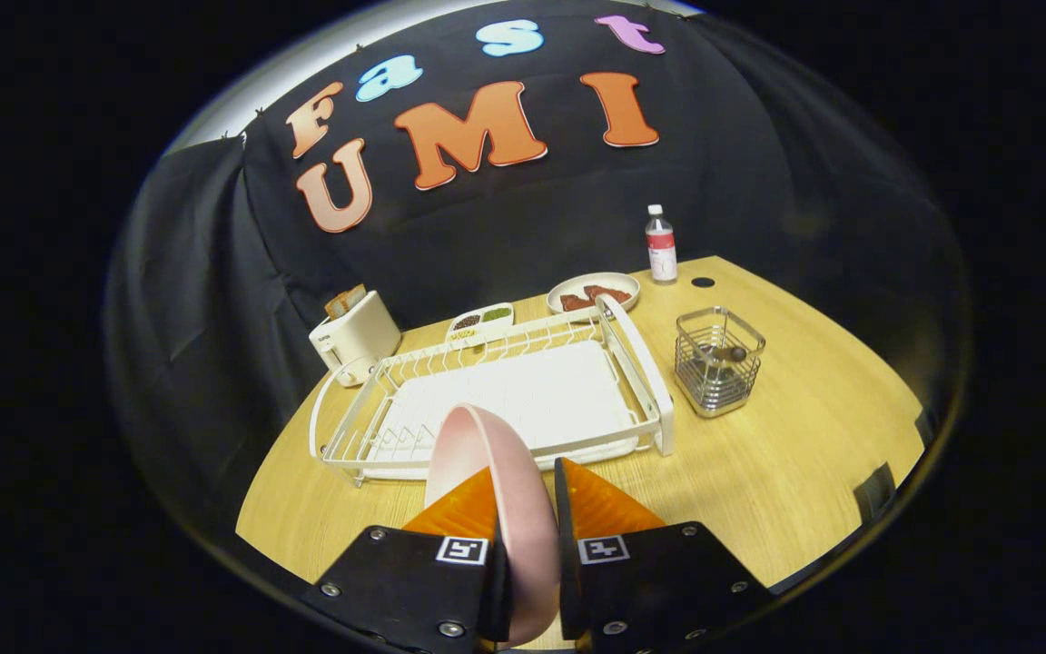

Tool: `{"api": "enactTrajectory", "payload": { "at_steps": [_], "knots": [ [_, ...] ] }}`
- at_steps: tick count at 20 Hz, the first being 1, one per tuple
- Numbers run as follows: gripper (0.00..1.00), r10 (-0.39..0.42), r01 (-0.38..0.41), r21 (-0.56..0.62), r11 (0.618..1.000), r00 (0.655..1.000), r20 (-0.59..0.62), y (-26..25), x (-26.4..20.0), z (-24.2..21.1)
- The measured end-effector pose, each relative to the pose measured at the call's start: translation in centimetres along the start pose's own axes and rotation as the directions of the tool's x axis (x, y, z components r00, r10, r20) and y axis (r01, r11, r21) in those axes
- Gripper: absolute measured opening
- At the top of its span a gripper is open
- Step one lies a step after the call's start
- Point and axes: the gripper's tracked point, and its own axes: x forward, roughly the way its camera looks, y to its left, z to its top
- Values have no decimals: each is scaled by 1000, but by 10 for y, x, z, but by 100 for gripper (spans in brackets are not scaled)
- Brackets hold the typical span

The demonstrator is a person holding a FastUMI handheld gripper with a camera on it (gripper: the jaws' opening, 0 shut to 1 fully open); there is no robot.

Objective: Take the plate from the dish rack, then take the spoon from the basket and place it into the plate.

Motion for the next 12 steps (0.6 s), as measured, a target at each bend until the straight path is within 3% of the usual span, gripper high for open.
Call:
{"api": "enactTrajectory", "payload": {
  "at_steps": [12],
  "knots": [
    [22,91,-75,203,976,993,-72,-6,28,-67]
  ]
}}
